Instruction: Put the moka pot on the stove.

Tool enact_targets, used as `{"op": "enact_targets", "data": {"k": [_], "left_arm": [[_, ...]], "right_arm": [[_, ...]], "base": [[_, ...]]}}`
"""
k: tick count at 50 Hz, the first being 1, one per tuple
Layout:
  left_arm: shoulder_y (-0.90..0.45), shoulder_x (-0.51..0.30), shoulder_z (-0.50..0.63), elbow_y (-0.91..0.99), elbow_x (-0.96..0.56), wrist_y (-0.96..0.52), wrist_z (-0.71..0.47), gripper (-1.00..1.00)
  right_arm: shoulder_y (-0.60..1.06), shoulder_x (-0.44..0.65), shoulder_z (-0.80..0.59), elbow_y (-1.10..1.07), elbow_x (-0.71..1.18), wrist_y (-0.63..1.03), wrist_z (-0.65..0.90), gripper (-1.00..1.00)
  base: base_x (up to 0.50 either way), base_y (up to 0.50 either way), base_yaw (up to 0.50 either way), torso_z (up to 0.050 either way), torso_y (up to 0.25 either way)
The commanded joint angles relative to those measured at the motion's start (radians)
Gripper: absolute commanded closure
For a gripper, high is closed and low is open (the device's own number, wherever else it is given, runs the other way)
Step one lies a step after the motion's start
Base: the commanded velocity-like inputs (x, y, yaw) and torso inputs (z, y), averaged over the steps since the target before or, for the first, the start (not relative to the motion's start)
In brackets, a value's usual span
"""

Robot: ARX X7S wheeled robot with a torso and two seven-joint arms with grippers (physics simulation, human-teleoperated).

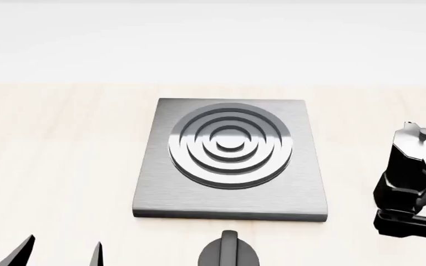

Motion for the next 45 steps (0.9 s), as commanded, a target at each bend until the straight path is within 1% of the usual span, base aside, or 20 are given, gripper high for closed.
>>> {"op": "enact_targets", "data": {"k": [1,7,12,30,45], "left_arm": [[0.000,-0.002,0.002,0.000,0.000,0.000,-0.005,-1.00],[0.002,-0.003,0.006,0.007,0.003,-0.002,-0.009,-1.00],[0.003,-0.004,0.006,0.002,0.004,0.003,-0.010,-1.00],[-0.003,-0.007,0.012,0.004,0.001,-0.004,-0.015,-1.00],[0.002,-0.011,0.014,0.006,0.002,0.000,-0.021,-1.00]], "right_arm": [[0.060,-0.001,-0.038,0.109,-0.019,-0.022,-0.058,-1.00],[0.115,-0.009,-0.072,0.200,-0.026,-0.038,-0.120,-1.00],[0.150,-0.017,-0.089,0.260,-0.042,-0.054,-0.139,-1.00],[0.142,-0.011,-0.070,0.316,-0.042,-0.078,-0.148,-1.00],[0.163,-0.015,-0.063,0.418,-0.032,-0.104,-0.200,-1.00]], "base": [[0.00,0.00,0.00,0.000,0.000],[0.00,0.00,0.00,0.000,0.000],[0.00,0.00,0.00,0.000,0.000],[0.00,0.00,0.00,0.000,0.000],[0.00,0.00,0.00,0.000,0.000]]}}
